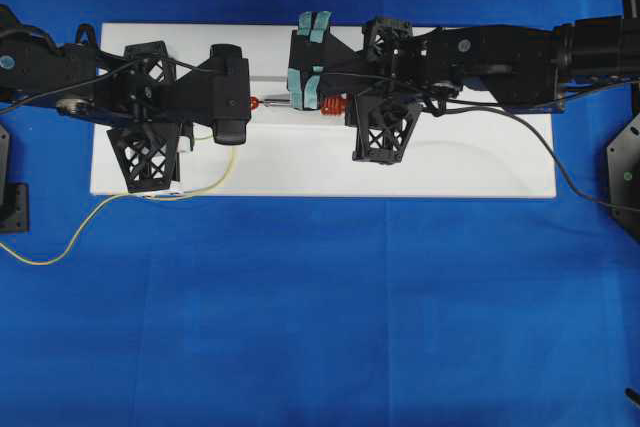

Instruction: Touch the tip of the soldering iron to the tip of the solder at the mark.

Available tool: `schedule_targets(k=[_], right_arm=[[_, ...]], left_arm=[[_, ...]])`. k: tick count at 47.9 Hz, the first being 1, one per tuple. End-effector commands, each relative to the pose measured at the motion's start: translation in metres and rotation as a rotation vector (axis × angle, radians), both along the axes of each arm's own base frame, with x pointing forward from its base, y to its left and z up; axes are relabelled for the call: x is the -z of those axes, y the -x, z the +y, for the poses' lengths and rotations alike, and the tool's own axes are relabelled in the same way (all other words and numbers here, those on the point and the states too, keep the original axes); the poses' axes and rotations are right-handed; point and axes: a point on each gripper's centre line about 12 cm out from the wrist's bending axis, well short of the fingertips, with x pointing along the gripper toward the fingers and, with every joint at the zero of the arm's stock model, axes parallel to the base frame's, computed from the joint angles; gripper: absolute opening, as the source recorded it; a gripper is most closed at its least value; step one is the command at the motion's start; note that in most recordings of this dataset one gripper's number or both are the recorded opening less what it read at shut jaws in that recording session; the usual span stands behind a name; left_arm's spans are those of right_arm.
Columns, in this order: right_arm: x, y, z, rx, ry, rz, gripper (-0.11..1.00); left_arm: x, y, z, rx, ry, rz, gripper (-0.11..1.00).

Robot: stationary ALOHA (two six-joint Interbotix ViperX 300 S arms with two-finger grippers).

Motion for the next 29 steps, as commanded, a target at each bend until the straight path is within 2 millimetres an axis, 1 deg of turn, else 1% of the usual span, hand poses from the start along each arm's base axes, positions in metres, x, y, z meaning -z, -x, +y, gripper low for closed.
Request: schedule_targets(k=[1, 29], right_arm=[[-0.0136, -0.0055, -0.0016, -0.001, 0.009, -0.04, 0.06], [-0.013, -0.0054, -0.0023, 0.002, 0.008, -0.039, 0.06]], left_arm=[[-0.0095, -0.0053, 0.0001, 0.004, -0.004, -0.029, 0.01], [-0.0123, -0.0067, 0.0002, 0.004, -0.004, -0.027, 0.01]])
